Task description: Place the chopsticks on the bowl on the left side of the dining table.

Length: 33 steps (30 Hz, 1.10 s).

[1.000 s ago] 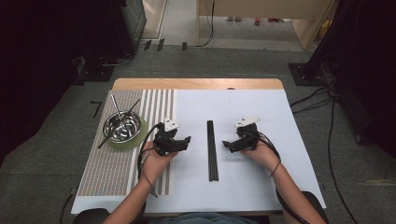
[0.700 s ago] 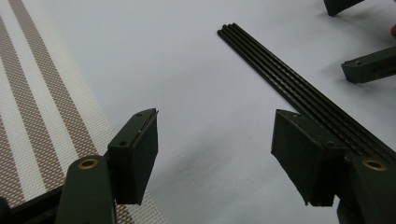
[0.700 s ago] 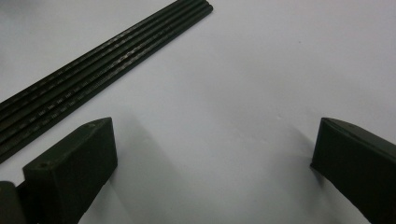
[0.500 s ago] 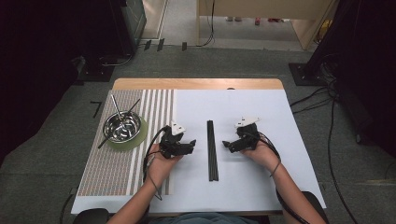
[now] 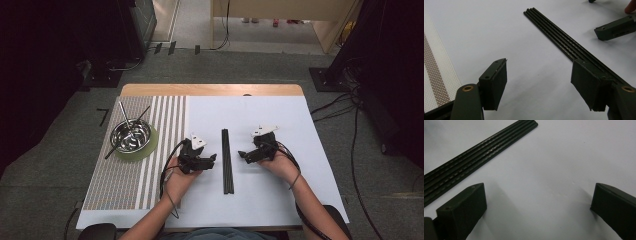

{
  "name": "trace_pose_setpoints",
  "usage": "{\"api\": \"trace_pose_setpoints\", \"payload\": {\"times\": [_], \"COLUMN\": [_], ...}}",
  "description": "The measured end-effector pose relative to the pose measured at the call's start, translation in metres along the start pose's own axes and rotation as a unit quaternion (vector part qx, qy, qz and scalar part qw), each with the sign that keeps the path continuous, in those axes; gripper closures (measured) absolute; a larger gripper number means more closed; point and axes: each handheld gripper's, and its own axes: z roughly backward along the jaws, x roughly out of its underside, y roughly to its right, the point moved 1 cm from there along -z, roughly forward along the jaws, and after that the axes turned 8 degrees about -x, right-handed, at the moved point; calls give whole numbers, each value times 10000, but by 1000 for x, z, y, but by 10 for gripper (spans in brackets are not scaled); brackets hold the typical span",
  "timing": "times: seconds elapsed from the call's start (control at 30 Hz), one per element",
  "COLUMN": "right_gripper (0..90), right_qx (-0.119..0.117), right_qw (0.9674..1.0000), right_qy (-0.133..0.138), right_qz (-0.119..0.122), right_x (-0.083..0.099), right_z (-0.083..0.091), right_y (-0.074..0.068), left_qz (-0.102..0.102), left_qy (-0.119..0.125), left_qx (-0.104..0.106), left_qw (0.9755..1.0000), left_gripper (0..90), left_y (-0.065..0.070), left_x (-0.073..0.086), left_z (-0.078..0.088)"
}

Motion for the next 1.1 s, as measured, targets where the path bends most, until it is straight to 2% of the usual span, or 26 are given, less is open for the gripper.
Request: {"api": "trace_pose_setpoints", "payload": {"times": [0.27,0.53,1.1], "right_gripper": [0,0,0], "right_qx": [-1,0,-5], "right_qw": [10000,10000,10000], "right_qy": [1,-1,-7], "right_qz": [1,-1,13], "right_x": [0,0,0], "right_z": [0,0,0], "right_y": [0,0,0], "left_qz": [140,-55,-24], "left_qy": [-20,0,20], "left_qx": [94,188,333], "left_qw": [9999,9998,9994], "left_gripper": [290,298,327], "left_y": [9,26,32], "left_x": [3,7,10], "left_z": [-3,-6,-8]}}
